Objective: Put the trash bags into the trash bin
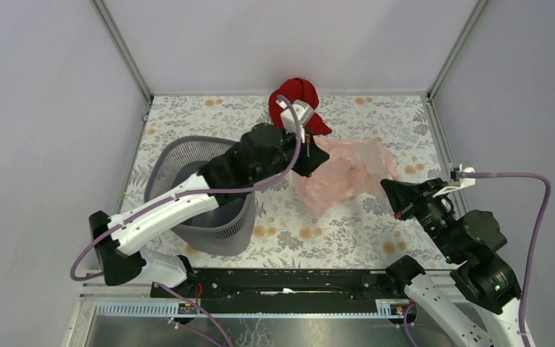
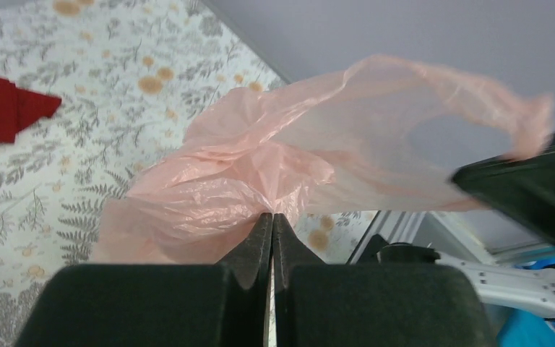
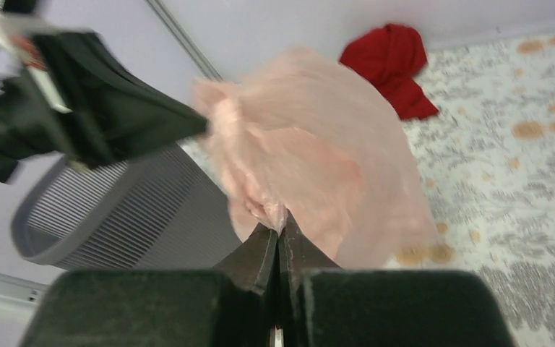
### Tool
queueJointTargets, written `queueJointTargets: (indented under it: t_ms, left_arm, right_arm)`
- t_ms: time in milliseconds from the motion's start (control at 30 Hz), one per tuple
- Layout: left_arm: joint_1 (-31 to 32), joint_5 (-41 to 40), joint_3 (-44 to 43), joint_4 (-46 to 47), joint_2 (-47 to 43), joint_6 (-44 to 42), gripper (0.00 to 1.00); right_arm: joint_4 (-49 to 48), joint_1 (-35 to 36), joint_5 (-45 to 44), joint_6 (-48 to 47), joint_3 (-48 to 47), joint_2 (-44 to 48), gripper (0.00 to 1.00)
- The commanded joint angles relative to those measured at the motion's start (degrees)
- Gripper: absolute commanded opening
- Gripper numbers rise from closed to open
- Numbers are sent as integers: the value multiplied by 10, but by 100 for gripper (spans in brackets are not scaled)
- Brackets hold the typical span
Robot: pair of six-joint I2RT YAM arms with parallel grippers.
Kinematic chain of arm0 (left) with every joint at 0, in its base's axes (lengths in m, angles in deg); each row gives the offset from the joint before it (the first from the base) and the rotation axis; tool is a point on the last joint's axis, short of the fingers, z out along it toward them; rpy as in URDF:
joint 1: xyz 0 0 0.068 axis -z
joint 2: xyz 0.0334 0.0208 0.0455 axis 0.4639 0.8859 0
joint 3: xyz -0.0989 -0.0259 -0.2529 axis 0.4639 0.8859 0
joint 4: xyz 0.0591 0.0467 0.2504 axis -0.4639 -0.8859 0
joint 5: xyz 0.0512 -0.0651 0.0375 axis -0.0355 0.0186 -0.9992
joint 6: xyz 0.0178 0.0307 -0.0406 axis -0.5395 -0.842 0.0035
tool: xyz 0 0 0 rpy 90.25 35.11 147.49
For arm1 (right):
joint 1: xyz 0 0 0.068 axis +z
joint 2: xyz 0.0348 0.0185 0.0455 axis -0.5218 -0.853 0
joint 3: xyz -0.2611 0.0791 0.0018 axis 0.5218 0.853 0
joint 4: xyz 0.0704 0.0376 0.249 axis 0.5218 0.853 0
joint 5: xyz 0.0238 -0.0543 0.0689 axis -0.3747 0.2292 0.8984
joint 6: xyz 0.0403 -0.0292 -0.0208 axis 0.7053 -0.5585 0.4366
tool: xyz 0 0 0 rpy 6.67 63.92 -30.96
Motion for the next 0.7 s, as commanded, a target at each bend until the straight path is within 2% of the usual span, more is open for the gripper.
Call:
queueJointTargets:
  t_ms: [0,133,300,400,533,667]
  left_arm:
    - [-23,52,13,28,-38,1,0]
    - [-32,75,23,23,-52,12,0]
    - [-32,125,21,27,-42,20,0]
    - [-33,119,22,22,-36,23,0]
    - [-32,96,19,0,-29,20,0]
    - [-32,88,19,-12,-24,20,0]
  right_arm:
    - [61,-1,-48,2,24,18,0]
    - [86,-1,-67,16,41,55,7]
    - [104,-1,-52,26,38,56,12]
    - [119,-1,-47,23,32,46,26]
    - [135,-1,-48,20,23,29,53]
    - [145,-2,-44,14,4,14,72]
